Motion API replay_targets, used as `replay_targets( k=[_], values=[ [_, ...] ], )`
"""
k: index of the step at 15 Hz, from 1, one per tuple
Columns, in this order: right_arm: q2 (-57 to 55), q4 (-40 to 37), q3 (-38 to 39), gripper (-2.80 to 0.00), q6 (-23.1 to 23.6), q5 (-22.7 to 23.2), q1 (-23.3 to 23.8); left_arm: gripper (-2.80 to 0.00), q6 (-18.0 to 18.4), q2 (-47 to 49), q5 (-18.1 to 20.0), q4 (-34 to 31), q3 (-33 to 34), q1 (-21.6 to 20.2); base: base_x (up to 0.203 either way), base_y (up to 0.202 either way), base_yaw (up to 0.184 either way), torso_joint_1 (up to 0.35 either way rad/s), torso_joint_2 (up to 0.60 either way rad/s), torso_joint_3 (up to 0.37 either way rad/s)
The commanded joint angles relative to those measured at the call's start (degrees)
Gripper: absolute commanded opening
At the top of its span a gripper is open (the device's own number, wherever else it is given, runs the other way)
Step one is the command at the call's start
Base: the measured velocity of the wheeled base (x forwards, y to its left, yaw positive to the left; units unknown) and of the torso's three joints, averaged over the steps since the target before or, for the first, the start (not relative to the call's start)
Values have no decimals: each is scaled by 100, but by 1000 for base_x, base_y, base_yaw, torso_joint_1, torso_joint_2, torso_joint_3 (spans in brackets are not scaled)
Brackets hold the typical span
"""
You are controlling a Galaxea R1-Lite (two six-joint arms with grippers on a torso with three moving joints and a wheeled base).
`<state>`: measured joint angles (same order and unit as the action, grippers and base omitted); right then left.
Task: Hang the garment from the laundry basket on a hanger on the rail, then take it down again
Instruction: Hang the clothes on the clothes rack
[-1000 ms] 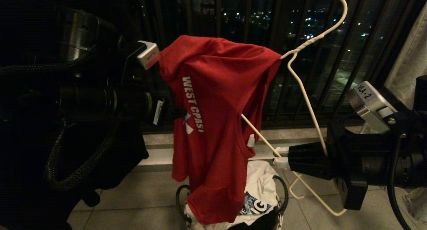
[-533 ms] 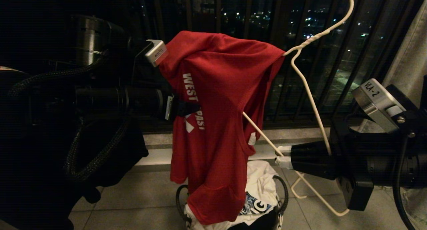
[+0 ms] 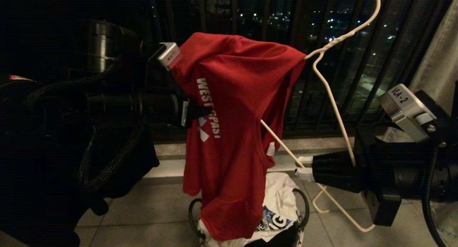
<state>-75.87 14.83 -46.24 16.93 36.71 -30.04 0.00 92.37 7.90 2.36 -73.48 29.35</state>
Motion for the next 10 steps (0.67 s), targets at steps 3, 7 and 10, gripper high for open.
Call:
replay_targets(
  k=[3,7,10],
  values=[
    [-6,11,1,-280,12,21,-2,-280,0,53,10,10,-8,1,0,0,0,0,0,0],
    [-33,11,-17,-280,12,19,-2,-280,0,27,4,12,-8,8,0,0,0,0,0,0],
    [-124,11,-61,-280,3,-6,7,-280,0,-171,10,1,54,9,0,0,0,0,0,0]
  ],
)
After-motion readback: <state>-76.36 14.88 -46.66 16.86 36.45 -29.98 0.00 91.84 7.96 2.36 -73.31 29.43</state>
